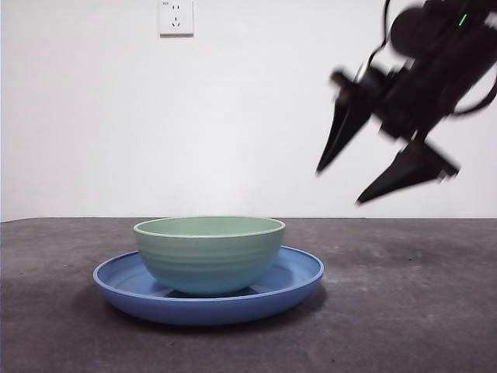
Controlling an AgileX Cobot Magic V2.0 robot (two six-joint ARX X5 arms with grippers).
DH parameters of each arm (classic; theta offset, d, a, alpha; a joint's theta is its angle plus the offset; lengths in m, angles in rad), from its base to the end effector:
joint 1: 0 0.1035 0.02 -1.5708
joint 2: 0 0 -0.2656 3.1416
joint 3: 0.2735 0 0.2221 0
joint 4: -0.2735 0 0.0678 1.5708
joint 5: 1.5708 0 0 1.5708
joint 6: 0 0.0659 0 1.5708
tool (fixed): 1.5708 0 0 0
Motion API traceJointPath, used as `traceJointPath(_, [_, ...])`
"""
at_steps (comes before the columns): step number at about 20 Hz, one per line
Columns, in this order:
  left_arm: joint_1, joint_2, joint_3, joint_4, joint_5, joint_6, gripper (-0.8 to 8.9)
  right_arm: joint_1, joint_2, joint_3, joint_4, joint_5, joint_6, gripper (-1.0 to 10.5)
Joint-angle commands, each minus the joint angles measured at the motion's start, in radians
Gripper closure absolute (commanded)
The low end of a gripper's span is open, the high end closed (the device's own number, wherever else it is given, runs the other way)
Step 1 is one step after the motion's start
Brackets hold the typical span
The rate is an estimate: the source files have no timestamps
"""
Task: Place the green bowl on the blue plate
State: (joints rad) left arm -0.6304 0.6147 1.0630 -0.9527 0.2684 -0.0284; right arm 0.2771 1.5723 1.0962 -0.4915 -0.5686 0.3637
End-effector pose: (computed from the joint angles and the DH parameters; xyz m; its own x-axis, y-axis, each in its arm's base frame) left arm 0.0581 -0.0641 0.3400 0.5256 -0.7118 -0.4660 0.7445 0.6498 -0.1530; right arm 0.2865 0.1184 0.2228 0.3125 0.6487 -0.6939 -0.2082 0.7595 0.6162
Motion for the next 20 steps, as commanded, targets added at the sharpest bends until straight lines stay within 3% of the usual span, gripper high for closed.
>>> traceJointPath(1, [-0.005, 0.005, 0.021, 0.010, 0.005, -0.005, 1.76, -0.006, -0.124, 0.019, -0.063, 0.001, -0.028, 4.7])
traceJointPath(9, [-0.005, 0.005, 0.021, 0.008, 0.005, -0.006, 1.75, 0.052, -0.567, 0.019, -0.342, 0.067, -0.085, 3.0])
traceJointPath(20, [-0.005, 0.005, 0.021, 0.007, 0.005, -0.006, 1.76, 0.107, -0.886, 0.018, -0.659, 0.185, -0.275, 3.0])
